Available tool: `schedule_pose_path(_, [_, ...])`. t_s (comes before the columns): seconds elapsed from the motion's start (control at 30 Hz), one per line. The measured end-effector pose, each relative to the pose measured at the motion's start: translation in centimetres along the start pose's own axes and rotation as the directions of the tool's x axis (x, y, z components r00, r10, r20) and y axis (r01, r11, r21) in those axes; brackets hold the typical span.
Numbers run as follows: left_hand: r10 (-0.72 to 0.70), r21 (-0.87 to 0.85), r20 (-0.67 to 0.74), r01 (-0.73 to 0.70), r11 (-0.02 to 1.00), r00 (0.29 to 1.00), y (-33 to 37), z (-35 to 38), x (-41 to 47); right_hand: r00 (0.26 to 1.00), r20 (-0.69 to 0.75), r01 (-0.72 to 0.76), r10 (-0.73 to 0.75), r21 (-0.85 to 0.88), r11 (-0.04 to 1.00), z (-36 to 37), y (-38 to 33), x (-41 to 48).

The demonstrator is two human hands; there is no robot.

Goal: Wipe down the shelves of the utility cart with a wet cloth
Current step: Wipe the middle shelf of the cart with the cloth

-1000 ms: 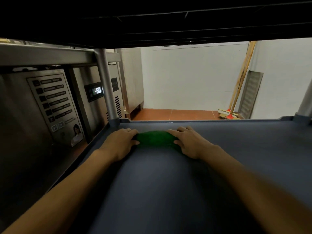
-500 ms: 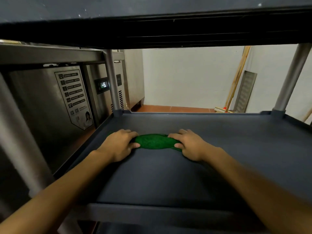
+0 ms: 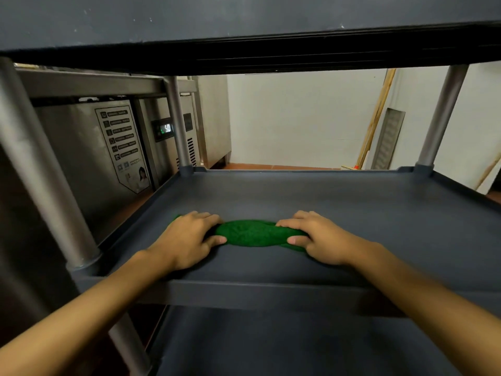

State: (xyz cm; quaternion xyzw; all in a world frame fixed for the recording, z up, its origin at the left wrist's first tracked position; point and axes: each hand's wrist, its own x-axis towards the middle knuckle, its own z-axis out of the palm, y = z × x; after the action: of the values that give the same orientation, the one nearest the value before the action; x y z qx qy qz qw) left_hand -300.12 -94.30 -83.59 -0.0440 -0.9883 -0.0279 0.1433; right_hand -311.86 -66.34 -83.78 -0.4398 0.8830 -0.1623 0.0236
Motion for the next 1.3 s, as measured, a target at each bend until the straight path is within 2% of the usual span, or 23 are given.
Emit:
schedule_pose_path(0.17, [0.059,-0.015,0.041,-0.059,0.998,0.997,2.8,-0.3,-0.6,0.999,-0.023,0.04,-0.038,0.082,0.996,-0.7,0.9,-3.8])
schedule_pose_path(0.37, [0.154,-0.106,0.037,-0.15,0.983,0.987,7.1,0.1,0.1,1.0,0.015,0.006,-0.009,0.17,0.985,-2.6,3.2,-8.6])
schedule_pose_path(0.63, [0.316,-0.162,0.024,-0.308,0.937,0.949,15.1,0.5,2.6,0.984,0.079,-0.177,0.162,0.265,0.948,-6.5,6.6,-16.3])
schedule_pose_path(0.8, [0.408,-0.121,0.041,-0.4,0.908,0.912,20.2,0.7,3.6,0.957,0.073,-0.289,0.281,0.336,0.896,-8.4,8.2,-20.5])
schedule_pose_path(1.03, [0.432,-0.215,0.014,-0.42,0.882,0.902,18.6,0.4,3.2,0.92,0.092,-0.389,0.381,0.321,0.863,-7.9,7.8,-20.2])
schedule_pose_path(1.17, [0.417,-0.276,-0.039,-0.41,0.869,0.908,16.4,0.5,1.4,0.928,0.079,-0.369,0.364,0.317,0.874,-7.0,6.3,-19.1])
schedule_pose_path(1.3, [0.387,-0.315,-0.026,-0.375,0.872,0.922,13.2,-0.1,0.0,0.944,0.099,-0.329,0.314,0.346,0.879,-6.2,4.0,-17.0])
